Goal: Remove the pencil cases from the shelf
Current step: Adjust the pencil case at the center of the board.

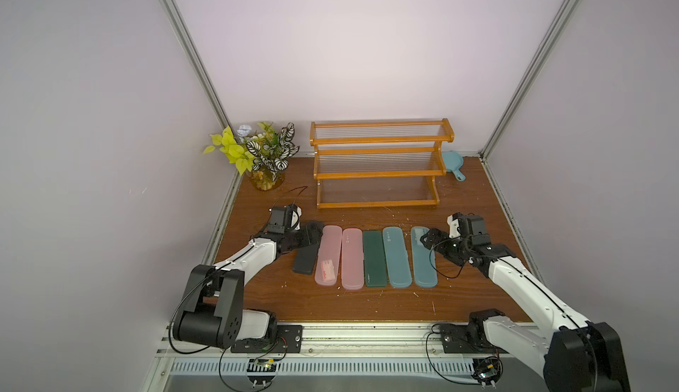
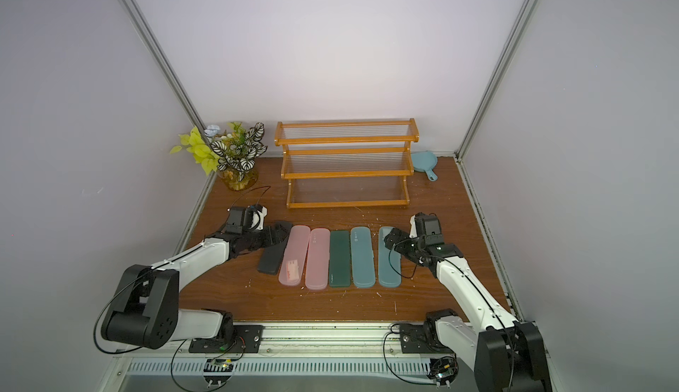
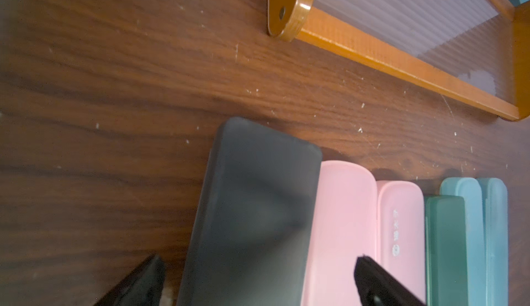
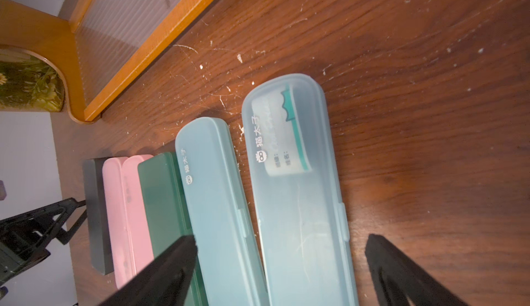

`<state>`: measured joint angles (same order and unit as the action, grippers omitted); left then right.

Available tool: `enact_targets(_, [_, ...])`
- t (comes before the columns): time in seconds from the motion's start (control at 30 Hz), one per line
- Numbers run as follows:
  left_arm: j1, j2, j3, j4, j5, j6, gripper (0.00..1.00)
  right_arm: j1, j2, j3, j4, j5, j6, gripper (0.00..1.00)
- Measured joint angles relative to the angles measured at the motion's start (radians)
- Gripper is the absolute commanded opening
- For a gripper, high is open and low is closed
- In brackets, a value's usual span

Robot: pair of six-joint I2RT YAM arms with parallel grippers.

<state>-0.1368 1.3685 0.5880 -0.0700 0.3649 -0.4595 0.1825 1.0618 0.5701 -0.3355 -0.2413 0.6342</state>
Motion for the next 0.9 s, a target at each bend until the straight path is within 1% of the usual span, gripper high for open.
enact_targets(0.23, [0.000,-0.026,-0.025,0.000,0.025,-0.004,0.97,-0.016,0.051,0.000,0.016,-0.013,-0.020,0.99])
enact_targets(0.63, [-0.001,-0.119,-0.084,-0.019,0.051,-0.016,0.98,-0.020,0.154,0.000,0.084,-0.053,-0.045,0.99])
enact_targets(0.9, [-0.061,-0.185,-0.132,-0.031,0.048,-0.061,0.98,-0.020,0.201,0.002,0.114,-0.084,-0.057,0.99])
